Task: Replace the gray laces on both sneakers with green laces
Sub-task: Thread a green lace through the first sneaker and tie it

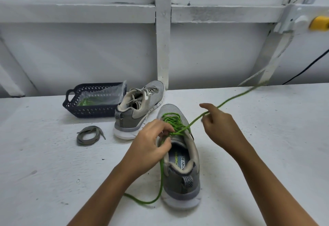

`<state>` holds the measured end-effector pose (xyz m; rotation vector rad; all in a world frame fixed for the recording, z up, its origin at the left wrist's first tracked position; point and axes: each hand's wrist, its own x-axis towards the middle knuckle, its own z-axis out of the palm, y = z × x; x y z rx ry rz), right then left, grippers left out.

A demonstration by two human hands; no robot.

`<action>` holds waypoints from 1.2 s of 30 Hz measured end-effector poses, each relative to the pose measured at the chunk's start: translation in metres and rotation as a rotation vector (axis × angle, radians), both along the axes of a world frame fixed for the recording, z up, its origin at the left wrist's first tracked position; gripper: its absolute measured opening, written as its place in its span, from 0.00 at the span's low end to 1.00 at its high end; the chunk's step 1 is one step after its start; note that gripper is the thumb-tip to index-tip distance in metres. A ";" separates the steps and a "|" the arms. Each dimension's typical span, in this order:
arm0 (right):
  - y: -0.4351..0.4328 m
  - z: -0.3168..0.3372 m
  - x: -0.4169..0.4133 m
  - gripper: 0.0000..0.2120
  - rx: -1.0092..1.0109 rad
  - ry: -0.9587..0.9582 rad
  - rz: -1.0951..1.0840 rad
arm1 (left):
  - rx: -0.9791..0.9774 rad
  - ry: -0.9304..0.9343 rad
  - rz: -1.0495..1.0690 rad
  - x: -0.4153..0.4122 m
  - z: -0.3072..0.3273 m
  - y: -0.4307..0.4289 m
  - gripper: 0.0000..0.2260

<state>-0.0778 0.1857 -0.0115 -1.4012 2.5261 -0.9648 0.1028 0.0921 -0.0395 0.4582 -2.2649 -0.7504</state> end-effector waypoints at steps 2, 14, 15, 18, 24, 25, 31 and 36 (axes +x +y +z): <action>0.007 -0.004 0.006 0.20 0.087 -0.085 0.045 | 0.030 -0.015 -0.002 0.001 0.000 0.003 0.09; 0.016 -0.014 0.041 0.22 0.149 -0.233 0.087 | 0.452 -0.246 0.269 -0.006 -0.004 0.007 0.19; 0.012 -0.013 0.043 0.23 0.122 -0.244 0.084 | 0.456 -0.254 0.303 -0.009 -0.002 0.008 0.19; 0.006 -0.016 0.046 0.20 0.060 -0.272 0.049 | 0.505 -0.250 0.369 -0.014 0.003 0.010 0.18; 0.010 -0.024 0.034 0.12 -0.021 -0.355 0.026 | 0.796 -0.014 0.286 -0.002 -0.005 0.007 0.07; 0.011 -0.024 0.031 0.12 -0.017 -0.370 0.053 | 0.841 0.028 0.270 -0.001 -0.005 0.007 0.08; 0.010 -0.024 0.018 0.11 -0.014 -0.468 0.140 | 1.040 0.109 0.169 0.001 -0.001 0.002 0.16; 0.010 -0.024 0.018 0.09 -0.050 -0.478 0.145 | 1.035 0.081 0.143 0.002 0.001 0.000 0.15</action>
